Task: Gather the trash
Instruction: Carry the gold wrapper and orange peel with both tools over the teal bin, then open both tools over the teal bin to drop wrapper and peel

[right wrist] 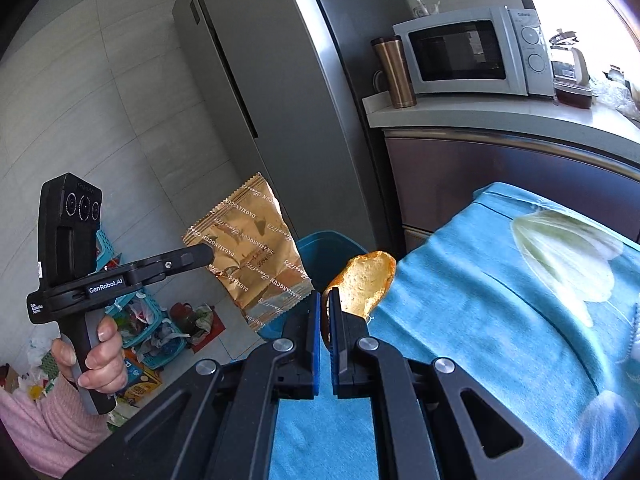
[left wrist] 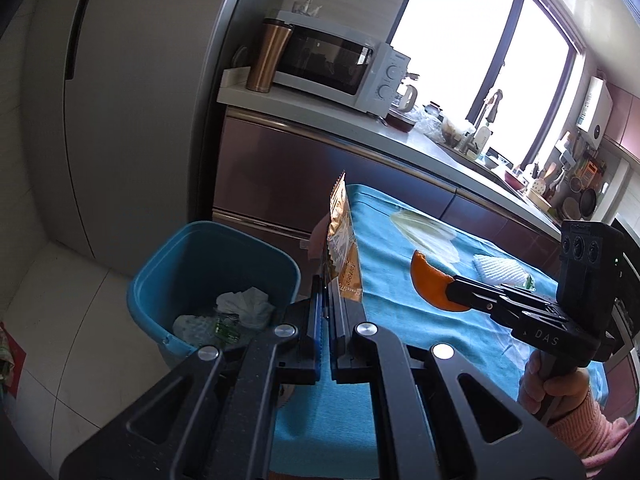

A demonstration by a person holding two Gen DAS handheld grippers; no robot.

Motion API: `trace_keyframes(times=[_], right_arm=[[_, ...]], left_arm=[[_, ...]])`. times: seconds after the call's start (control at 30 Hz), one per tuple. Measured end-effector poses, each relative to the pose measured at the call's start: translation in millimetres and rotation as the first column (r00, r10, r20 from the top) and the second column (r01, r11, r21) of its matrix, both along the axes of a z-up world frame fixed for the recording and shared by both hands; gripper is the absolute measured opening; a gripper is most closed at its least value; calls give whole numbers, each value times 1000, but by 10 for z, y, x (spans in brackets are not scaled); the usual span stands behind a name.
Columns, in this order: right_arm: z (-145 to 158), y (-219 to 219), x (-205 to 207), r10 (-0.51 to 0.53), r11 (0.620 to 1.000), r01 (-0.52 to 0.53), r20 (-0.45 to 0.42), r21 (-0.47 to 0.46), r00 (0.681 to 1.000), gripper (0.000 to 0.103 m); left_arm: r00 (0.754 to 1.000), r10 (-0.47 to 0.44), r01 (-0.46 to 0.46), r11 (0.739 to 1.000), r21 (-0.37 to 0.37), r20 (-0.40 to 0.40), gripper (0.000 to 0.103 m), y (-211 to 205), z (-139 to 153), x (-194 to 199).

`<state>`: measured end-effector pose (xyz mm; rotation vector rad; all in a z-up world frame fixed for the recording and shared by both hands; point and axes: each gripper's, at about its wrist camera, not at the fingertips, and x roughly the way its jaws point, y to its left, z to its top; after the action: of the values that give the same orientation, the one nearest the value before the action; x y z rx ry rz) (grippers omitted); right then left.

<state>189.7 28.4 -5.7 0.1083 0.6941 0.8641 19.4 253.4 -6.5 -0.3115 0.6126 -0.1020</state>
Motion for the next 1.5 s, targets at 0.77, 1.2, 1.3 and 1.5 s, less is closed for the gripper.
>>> trace_keyframes(times=[0.77, 1.2, 1.3, 1.5], right_arm=[[-272, 1168, 401, 142, 987, -151, -127, -57, 982, 3], [-536, 1506, 570, 137, 983, -161, -231, -89, 963, 5], [-537, 1541, 591, 135, 982, -161, -232, -97, 963, 8], [-565, 1515, 647, 119, 986, -144, -243, -87, 963, 9]], left_arm=[[976, 180, -179, 984, 19, -122, 3, 775, -435, 333], [958, 201, -201, 979, 20, -204, 3, 912, -753, 710], [954, 196, -199, 980, 8, -226, 3, 941, -854, 808], [950, 187, -193, 981, 0, -250, 6, 921, -1007, 965]])
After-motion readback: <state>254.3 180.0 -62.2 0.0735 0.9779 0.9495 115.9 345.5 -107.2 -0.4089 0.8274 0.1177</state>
